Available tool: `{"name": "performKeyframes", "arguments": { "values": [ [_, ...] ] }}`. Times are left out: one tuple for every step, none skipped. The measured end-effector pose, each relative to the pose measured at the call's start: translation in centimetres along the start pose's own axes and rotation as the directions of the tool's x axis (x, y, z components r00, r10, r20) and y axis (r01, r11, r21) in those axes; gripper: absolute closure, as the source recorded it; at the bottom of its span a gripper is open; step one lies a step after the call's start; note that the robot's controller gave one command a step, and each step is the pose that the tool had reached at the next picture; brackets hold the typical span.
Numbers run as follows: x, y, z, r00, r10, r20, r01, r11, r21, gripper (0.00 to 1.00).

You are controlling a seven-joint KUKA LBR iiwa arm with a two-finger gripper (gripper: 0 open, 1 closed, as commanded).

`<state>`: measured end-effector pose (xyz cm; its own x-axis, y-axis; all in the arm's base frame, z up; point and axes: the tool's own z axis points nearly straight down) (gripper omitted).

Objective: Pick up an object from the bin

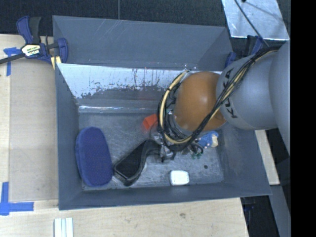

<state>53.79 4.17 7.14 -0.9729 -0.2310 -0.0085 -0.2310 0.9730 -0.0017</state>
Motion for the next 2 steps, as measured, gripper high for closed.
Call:
{"name": "performKeyframes", "arguments": {
  "values": [
    [1.4, -1.0, -16.1, 1.0, 0.002, 0.003, -0.002, 1.0, 0.001, 1.0],
    [5.0, -4.1, -8.9, 0.962, 0.273, -0.012, -0.273, 0.962, 0.002, 1.0]
  ]
}}
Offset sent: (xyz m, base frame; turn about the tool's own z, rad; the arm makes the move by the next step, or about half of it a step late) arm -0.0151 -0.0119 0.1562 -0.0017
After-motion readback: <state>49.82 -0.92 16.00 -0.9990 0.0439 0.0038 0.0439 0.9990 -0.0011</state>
